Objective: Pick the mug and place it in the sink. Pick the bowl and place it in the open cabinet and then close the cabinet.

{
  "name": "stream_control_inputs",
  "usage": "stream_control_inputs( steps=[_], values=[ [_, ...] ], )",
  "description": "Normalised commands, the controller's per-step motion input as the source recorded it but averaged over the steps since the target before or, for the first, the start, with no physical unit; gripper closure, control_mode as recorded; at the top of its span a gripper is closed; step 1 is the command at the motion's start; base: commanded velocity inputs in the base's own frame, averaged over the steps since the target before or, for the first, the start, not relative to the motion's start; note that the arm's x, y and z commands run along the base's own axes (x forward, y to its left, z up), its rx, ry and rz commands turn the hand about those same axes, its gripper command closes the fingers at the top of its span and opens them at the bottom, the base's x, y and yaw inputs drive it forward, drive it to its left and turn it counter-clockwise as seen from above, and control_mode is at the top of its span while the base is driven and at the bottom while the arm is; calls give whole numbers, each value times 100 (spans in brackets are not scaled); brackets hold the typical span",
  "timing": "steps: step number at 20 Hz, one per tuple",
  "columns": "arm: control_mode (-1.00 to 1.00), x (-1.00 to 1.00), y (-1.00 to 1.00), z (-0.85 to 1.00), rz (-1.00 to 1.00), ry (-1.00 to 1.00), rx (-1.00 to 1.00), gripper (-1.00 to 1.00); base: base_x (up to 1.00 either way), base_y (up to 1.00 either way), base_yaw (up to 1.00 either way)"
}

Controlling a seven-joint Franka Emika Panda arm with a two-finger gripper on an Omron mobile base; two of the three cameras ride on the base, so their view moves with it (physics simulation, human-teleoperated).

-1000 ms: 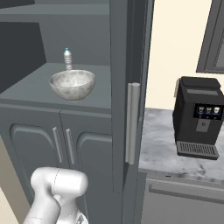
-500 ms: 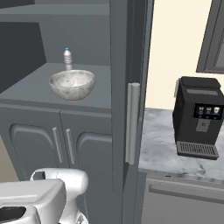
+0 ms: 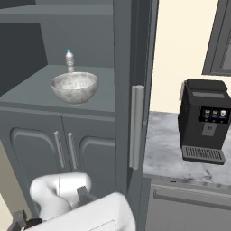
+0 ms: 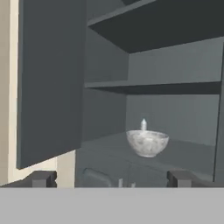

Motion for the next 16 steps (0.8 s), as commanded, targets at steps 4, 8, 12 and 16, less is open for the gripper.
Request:
stream_control_inputs(
  steps=[4, 8, 12, 16],
  values=[
    [-100, 66, -49, 0, 25, 0, 4, -100, 0, 0, 0],
    [-100, 49, -54, 0, 25, 0, 4, -100, 0, 0, 0],
    [-100, 15, -21, 0, 19, 0, 0, -100, 0, 0, 0],
    [-100, 42, -9, 0, 15, 0, 0, -100, 0, 0, 0]
  ],
)
